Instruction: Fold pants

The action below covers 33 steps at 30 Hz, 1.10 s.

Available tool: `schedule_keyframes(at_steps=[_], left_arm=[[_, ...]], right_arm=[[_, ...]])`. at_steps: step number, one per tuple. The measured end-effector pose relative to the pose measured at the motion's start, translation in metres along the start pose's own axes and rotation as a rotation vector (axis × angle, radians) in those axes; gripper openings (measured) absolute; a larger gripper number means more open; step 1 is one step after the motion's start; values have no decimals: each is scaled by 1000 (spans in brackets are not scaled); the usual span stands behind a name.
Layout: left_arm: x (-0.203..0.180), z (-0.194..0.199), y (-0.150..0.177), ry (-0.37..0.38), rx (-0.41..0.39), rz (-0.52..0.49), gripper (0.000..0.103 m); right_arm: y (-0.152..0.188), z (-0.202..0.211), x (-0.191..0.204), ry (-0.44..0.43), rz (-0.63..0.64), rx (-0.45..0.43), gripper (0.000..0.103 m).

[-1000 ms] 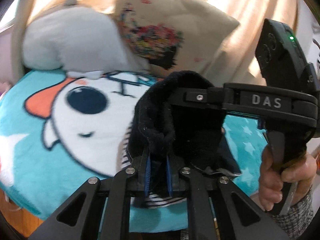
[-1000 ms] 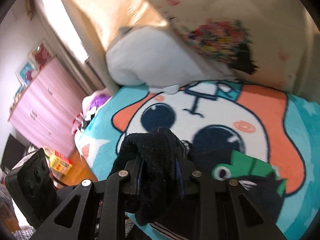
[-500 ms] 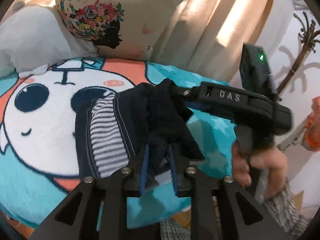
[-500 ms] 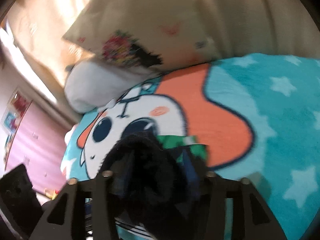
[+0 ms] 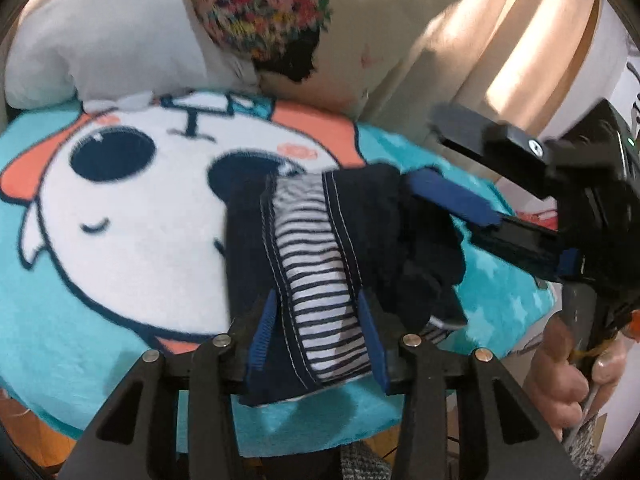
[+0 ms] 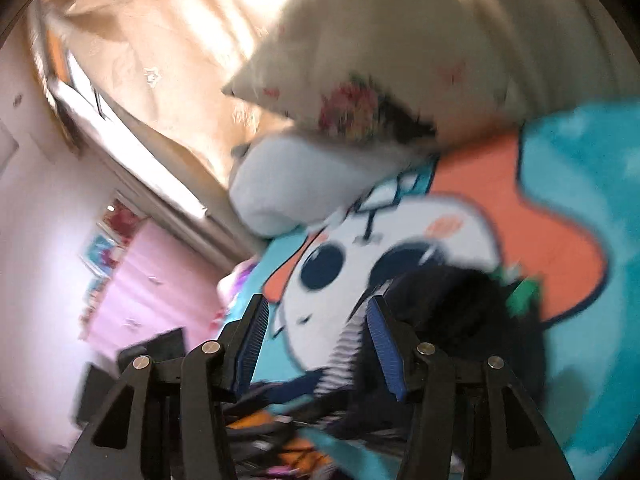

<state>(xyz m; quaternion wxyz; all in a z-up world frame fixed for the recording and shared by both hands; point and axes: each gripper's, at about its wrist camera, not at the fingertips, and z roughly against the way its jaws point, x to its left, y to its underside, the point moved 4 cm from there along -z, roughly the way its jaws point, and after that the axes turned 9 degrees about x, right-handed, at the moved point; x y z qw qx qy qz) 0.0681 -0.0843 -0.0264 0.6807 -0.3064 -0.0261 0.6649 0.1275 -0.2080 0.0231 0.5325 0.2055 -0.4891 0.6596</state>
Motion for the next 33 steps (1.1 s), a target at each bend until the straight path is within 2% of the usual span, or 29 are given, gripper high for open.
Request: schedule_keyframes(at_steps=[1, 3, 6, 10, 13, 15, 16, 18, 21, 24, 26, 28, 33], left_arm=[[-1, -4, 2, -1, 7, -5, 40], [-2, -6, 3, -1, 10, -13, 41], [-1, -8, 2, 15, 14, -17, 45], [0, -6, 5, 32, 33, -14, 46], [1, 11, 7, 46, 6, -29, 46], [5, 24, 7, 33, -30, -25, 49], [8, 28, 5, 26, -44, -19, 52], [13, 32, 2, -8, -71, -6, 53], [15, 29, 1, -60, -65, 1, 53], [17, 27, 4, -137, -74, 8, 53], [21, 29, 6, -214, -89, 13, 53], [24, 31, 9, -251, -94, 21, 53], [31, 33, 15, -334, -96, 26, 53]], right_arm=[[3, -5, -6, -15, -33, 12, 56], [11, -7, -22, 15, -80, 7, 56], [23, 6, -44, 62, -123, -32, 56], [29, 23, -64, 59, -171, -83, 55], [28, 35, -67, 52, -190, -118, 55], [27, 46, -65, 98, -181, -148, 57], [26, 51, -64, 118, -175, -160, 61], [26, 66, -60, 183, -154, -204, 65], [28, 77, -49, 214, -121, -240, 65], [34, 77, -27, 267, -20, -255, 65], [39, 68, -12, 300, 55, -239, 65], [42, 56, -9, 335, 89, -209, 65], [50, 30, -28, 438, 74, -130, 65]])
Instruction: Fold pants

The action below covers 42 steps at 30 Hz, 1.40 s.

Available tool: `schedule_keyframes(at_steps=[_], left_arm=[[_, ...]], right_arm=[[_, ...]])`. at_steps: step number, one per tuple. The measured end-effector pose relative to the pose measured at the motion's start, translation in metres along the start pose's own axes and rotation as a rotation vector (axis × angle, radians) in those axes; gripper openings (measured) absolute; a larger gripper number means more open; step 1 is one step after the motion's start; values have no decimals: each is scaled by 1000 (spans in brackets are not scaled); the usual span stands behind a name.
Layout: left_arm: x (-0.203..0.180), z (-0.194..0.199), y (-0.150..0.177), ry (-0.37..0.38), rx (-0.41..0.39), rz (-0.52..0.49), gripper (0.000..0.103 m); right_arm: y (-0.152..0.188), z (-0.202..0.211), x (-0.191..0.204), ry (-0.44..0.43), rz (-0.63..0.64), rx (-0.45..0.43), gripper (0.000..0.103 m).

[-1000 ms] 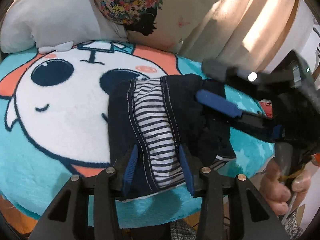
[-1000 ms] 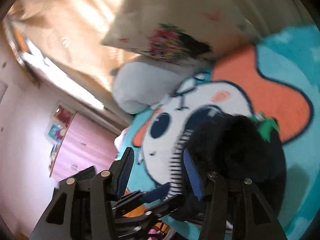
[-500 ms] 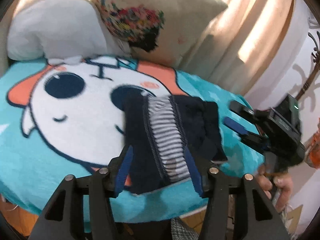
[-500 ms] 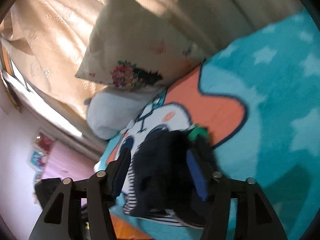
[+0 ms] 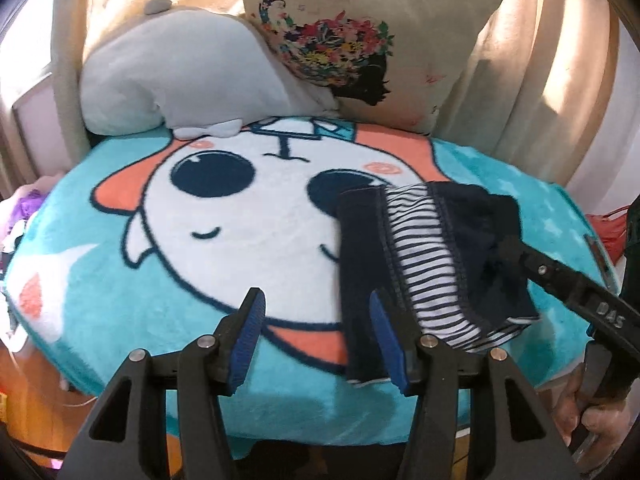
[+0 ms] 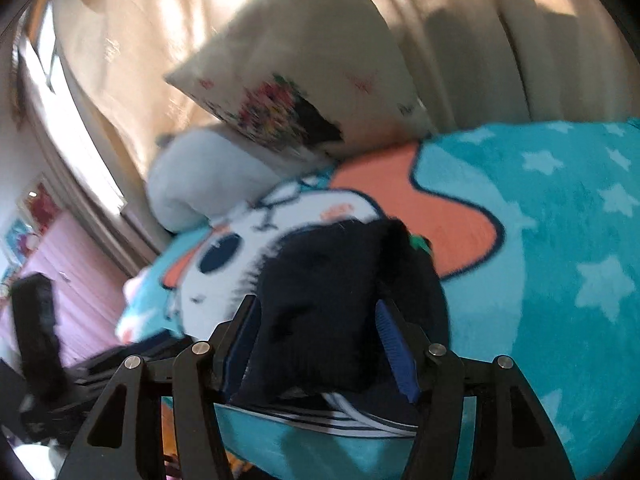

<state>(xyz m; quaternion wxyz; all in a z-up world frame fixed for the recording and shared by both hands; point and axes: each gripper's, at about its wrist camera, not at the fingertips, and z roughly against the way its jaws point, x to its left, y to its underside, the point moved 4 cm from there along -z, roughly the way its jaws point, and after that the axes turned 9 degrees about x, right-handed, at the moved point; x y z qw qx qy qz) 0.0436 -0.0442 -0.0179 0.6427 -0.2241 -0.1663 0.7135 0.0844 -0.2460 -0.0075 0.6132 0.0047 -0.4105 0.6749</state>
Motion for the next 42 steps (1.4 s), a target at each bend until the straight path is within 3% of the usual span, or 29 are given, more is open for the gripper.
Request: schedule_keyframes(at_steps=[2, 10, 20, 22, 27, 30, 35, 39, 42], left_arm=[[0, 1, 1, -17, -4, -5, 54], [-1, 4, 3, -87, -23, -25, 55], [-2, 3, 5, -75, -18, -20, 56], [0, 1, 3, -13, -3, -6, 60], [13, -16, -13, 223, 34, 80, 62], [20, -32, -23, 276, 55, 116, 63], [13, -61, -34, 434, 145, 141, 63], [-4, -70, -39, 483, 154, 110, 74], [-18, -74, -41, 522, 171, 93, 75]], right_arm=[[4, -4, -10, 56, -18, 15, 65], [-3, 23, -19, 57, -67, -76, 65], [-4, 25, -21, 71, -74, -80, 69], [-5, 25, -23, 62, -77, -80, 75], [-12, 17, -38, -5, -116, -42, 80], [-12, 6, -48, -48, -158, -9, 80], [-10, -17, -58, -123, -218, 47, 80], [-16, -24, -57, -170, -223, 55, 80], [-19, -32, -57, -197, -233, 72, 81]])
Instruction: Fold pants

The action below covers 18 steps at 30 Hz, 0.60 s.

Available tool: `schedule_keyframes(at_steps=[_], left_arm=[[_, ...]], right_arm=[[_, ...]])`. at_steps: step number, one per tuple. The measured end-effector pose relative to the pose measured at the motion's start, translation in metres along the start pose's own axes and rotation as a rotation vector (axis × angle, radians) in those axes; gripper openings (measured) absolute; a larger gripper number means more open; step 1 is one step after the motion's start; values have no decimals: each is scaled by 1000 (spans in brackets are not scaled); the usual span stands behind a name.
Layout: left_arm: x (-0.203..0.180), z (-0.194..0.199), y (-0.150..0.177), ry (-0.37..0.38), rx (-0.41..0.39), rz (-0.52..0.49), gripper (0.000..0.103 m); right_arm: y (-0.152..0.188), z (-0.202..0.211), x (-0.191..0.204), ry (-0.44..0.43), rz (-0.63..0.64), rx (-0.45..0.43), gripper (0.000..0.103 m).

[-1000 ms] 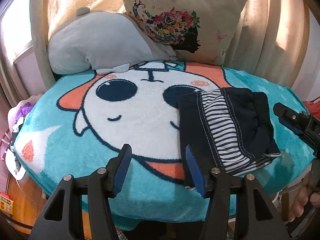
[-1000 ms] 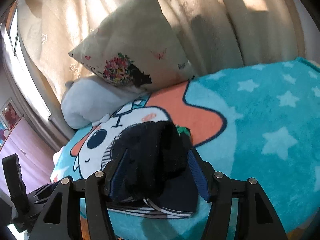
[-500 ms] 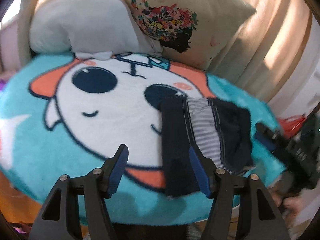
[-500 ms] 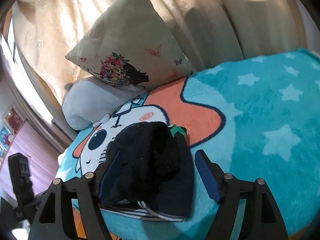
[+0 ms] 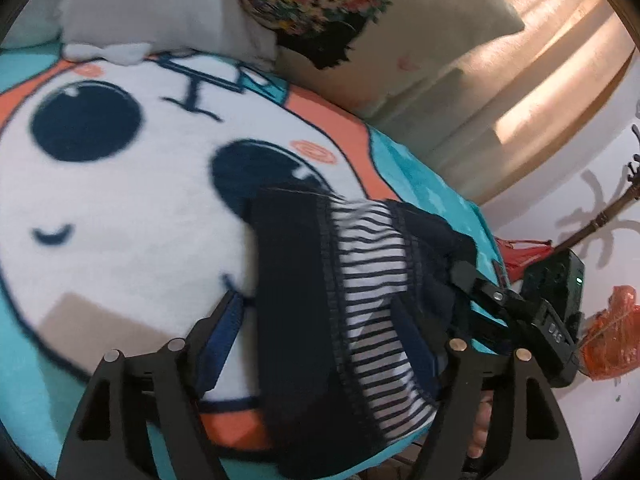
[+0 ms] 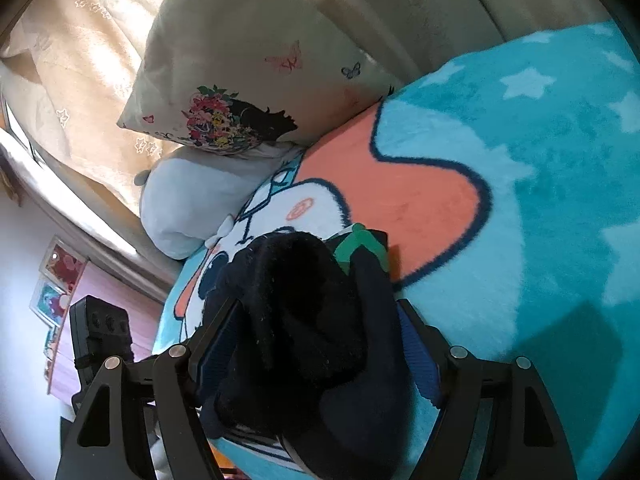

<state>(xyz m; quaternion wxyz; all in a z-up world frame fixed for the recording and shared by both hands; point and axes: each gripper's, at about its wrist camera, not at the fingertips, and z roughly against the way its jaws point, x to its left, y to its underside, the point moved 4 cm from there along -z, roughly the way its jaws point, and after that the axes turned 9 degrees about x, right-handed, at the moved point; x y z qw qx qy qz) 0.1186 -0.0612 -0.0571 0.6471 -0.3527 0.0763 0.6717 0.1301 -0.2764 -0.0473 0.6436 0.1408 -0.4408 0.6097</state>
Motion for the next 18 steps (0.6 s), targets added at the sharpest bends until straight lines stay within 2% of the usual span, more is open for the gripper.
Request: schedule_keyframes(at_steps=[3, 5, 8, 12, 18], left_arm=[[-8, -3, 3, -12, 2, -10, 73], [-13, -3, 6, 5, 16, -8, 43], [-16, 4, 10, -14, 3, 0, 33], [-28, 21, 13, -65, -40, -29, 29], [-45, 50, 12, -162, -113, -77, 29]], right_arm=[[-1, -5, 2, -2, 3, 7, 80], [-1, -6, 5, 10, 14, 7, 73], [1, -3, 7, 3, 14, 4, 59], [2, 4, 15, -9, 26, -3, 50], [-1, 13, 43, -50, 68, -16, 47]])
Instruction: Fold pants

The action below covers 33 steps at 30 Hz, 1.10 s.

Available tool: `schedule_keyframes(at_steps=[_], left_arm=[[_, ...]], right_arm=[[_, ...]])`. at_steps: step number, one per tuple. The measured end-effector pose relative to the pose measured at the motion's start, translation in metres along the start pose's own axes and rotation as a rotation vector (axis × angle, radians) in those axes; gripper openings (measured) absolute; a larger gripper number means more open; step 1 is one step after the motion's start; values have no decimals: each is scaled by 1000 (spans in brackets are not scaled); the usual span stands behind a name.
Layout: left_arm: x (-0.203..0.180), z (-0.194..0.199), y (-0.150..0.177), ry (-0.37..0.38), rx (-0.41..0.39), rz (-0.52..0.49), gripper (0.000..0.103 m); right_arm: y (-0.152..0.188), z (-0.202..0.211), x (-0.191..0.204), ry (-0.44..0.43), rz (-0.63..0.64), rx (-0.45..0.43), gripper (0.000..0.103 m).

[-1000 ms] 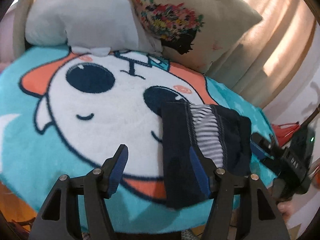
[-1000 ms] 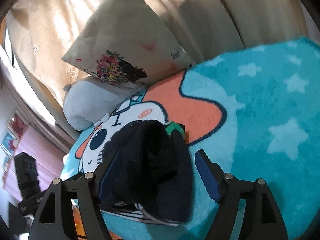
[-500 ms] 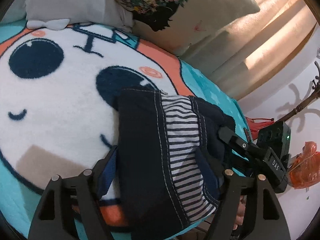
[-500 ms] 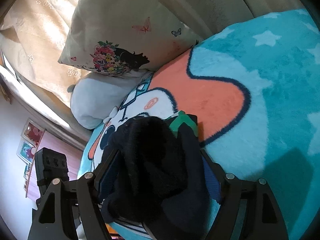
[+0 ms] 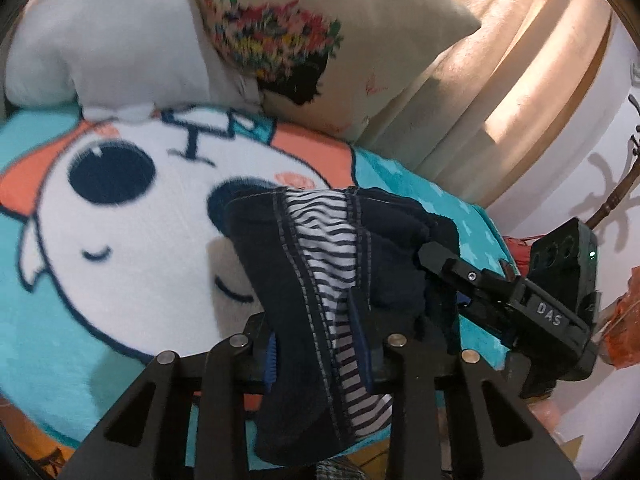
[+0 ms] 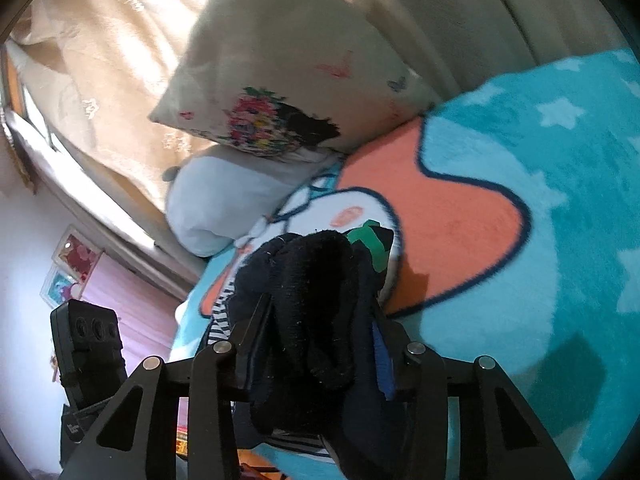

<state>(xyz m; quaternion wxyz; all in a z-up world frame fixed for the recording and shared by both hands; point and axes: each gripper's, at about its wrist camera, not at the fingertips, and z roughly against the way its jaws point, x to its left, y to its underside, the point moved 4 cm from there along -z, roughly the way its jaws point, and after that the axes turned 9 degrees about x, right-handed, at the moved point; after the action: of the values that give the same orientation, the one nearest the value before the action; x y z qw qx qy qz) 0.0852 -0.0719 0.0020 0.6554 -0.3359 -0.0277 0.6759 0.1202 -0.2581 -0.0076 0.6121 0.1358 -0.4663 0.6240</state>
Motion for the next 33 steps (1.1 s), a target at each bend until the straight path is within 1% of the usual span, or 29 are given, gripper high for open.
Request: schedule_keyframes(at_steps=[1, 5, 9, 16, 20, 29, 33], left_arm=[[-2, 6, -2, -28, -21, -13, 29], [-4, 24, -10, -102, -79, -46, 29], [-2, 31, -20, -169, -107, -79, 29], [9, 26, -35, -215, -102, -88, 29], [11, 25, -41, -245, -104, -90, 29], [-1, 20, -47, -338, -117, -128, 29], [-3, 15, -53, -351, -118, -141, 29]], right_arm=[[-2, 0, 8, -15, 14, -1, 47], [-10, 0, 31, -42, 61, -11, 47], [-22, -7, 46, -57, 85, -15, 47], [-36, -25, 51, -41, 81, -3, 47], [-39, -31, 52, -47, 77, -2, 47], [-45, -36, 41, -63, 49, 5, 47], [-55, -37, 41, -47, 54, 1, 47]])
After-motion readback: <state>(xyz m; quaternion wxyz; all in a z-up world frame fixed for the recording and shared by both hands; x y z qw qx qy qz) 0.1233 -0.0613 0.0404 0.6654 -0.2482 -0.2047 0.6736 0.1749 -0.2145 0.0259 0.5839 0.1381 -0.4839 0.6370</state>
